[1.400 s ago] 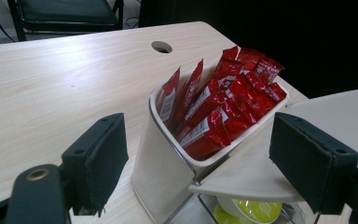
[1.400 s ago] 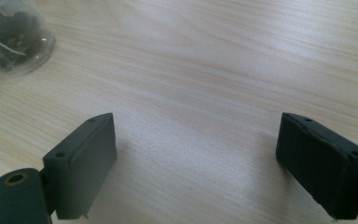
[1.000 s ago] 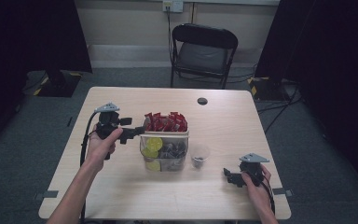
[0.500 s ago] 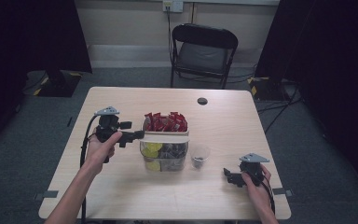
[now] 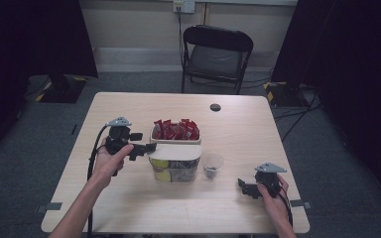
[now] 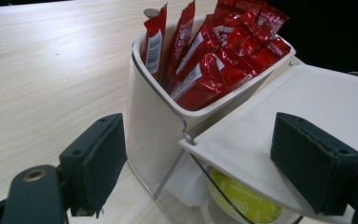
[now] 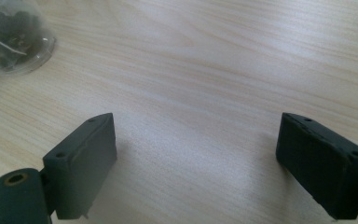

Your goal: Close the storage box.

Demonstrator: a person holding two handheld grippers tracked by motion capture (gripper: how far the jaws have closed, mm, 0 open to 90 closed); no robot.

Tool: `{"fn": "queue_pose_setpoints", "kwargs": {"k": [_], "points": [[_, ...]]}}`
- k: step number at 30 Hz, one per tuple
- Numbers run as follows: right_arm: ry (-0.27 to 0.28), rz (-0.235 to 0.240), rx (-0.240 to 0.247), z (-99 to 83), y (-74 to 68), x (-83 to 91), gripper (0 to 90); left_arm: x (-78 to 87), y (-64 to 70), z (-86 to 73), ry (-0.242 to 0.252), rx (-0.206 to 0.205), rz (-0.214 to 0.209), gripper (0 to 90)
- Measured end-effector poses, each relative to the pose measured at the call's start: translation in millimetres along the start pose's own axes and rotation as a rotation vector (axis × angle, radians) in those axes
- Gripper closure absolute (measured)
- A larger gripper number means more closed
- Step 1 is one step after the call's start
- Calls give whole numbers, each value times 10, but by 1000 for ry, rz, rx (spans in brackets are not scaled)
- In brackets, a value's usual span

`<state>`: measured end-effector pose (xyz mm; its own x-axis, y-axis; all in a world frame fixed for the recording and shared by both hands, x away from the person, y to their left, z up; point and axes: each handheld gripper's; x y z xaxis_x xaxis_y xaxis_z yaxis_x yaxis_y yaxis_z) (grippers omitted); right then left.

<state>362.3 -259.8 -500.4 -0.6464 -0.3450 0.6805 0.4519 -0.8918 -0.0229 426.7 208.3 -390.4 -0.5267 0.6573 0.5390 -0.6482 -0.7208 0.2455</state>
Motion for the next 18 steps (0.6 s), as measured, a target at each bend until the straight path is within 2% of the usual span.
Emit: {"fn": "queue_pose_setpoints", "kwargs": {"k": [10,15,17,18], "points": [[0,0,0,0,0,0,115,-99,16,-74,-56,-26,14,177],[0,0,0,0,0,0,115,-122,42,-84,-64,-32,24,168],[0,0,0,0,0,0,115,-132,46,-95,-73,-46,32,168],[0,1,1,0,1,0,115,-132,46,-104,-73,-37,30,163]]}}
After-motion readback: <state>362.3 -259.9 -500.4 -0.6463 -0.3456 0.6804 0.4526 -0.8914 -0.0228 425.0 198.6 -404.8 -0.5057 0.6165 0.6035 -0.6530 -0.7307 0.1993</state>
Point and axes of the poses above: each handheld gripper's, and its own axes: x roughly backward along the jaws, z roughly out of its top, y roughly to its right, and after that the axes turned 3 degrees about z, right-handed
